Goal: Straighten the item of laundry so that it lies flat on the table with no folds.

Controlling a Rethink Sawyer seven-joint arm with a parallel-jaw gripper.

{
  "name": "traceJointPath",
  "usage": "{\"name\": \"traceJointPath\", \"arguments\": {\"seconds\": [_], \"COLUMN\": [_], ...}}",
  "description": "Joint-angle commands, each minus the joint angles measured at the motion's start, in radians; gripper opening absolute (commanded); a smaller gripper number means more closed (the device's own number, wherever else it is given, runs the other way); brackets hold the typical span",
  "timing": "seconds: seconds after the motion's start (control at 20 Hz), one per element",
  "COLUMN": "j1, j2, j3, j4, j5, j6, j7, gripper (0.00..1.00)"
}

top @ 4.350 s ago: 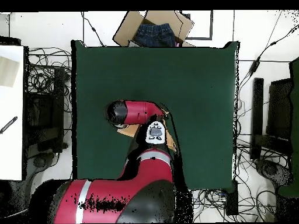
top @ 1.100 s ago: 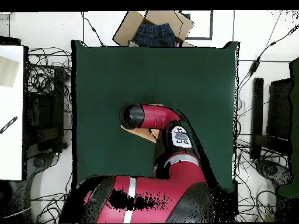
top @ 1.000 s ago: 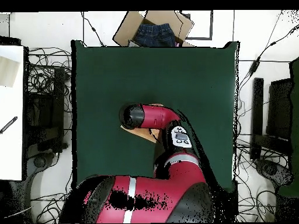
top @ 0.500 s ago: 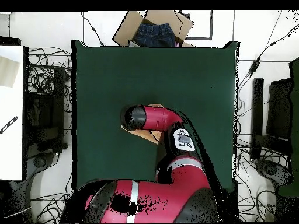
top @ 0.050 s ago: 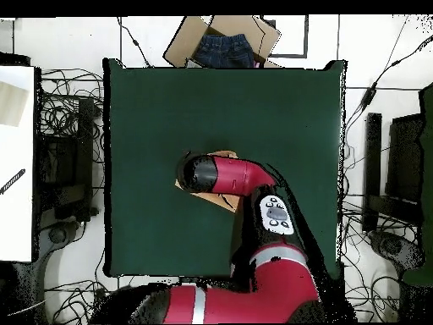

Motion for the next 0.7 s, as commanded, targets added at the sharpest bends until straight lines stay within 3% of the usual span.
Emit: {"name": "traceJointPath", "arguments": {"seconds": [0.05,0.55,0.7], "j1": [0.004,-0.034,-0.070], "j2": [-0.092,-0.184,-0.178], "j3": [0.063,0.084,0.108], "j4": [0.080,0.146,0.175], "j5": [-0.009,-0.009,-0.022], "j6": [0.082,0.129,0.085], "j7": [0.040,-0.001,-0.020], "gripper": [1.00,1.00,1.00]}}
